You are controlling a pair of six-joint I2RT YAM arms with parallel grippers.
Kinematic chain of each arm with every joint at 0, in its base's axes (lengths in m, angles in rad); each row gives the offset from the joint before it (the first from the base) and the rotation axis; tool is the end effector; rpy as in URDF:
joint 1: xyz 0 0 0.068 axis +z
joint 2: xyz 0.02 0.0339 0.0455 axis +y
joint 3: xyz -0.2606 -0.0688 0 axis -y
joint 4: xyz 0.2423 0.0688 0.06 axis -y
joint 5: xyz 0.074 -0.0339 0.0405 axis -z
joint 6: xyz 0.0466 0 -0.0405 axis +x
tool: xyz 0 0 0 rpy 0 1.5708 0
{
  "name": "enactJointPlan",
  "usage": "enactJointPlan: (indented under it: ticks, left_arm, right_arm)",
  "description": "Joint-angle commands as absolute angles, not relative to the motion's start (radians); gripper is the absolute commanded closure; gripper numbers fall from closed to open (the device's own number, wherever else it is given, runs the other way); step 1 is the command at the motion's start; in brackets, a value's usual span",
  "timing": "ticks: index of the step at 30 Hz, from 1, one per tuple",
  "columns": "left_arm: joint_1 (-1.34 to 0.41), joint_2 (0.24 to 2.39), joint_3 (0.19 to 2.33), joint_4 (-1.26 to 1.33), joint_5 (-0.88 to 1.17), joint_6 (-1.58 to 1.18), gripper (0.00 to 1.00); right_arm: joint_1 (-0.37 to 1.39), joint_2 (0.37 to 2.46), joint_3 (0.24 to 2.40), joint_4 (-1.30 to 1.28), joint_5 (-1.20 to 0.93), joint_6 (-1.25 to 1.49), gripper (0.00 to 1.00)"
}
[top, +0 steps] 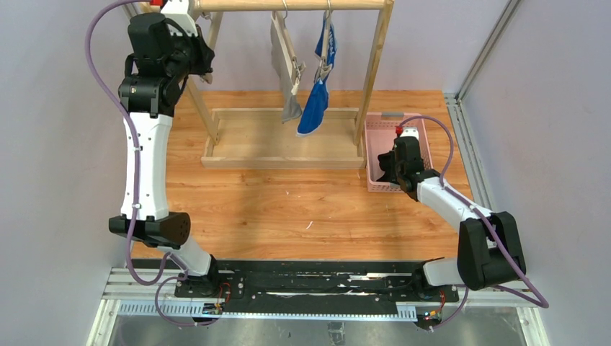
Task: Remove the underwear clipped to the hanger
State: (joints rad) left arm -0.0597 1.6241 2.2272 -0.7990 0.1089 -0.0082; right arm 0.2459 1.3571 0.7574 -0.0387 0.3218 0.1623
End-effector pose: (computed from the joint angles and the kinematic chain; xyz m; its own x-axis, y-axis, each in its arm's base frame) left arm 0.3166 -0.0240 0.5372 -0.1957 0.0035 -0.9807 0.1641 0.9860 -0.0292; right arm 0.2883 0.0572 0.2105 -0.5679 0.0155 -0.8229 0.1086 0.9925 -0.0562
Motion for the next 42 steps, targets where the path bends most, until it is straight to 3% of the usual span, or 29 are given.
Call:
enactJointPlan:
  ticks: [1,6,11,14,27,37,42]
  left_arm:
    - [-0.049,1.585,2.203,-0.757,0.125,-0.022,0.83]
    - [-0.049,1.523,2.156,-0.728,0.109,-0.017,0.74]
    - [-0.049,1.455,2.123,-0.741,0.047,0.002,0.65]
    - [-0.049,1.388,2.058,-0.722,-0.018,0.013,0.61]
    - [-0.049,1.142,1.982,-0.713,-0.139,0.079,0.52]
    - [-0.051,1.178,2.04,-0.701,0.268,-0.062,0.61]
    - [-0.206,1.261,2.129,-0.702,0.205,-0.053,0.59]
  right_arm:
    - [0.23,1.378,0.767,-0.041,0.327,0.17,0.98]
    - [0.229,1.388,0.787,-0.055,0.309,0.169,0.86]
    - [0.23,1.369,0.804,-0.076,0.299,0.164,0.55]
    - [0.23,1.342,0.819,-0.095,0.3,0.155,0.47]
    - [0.233,1.143,0.864,-0.164,0.307,0.127,0.45]
    - [0.304,0.93,0.911,-0.239,0.357,0.112,0.45]
    - [0.346,0.879,0.941,-0.286,0.347,0.11,0.45]
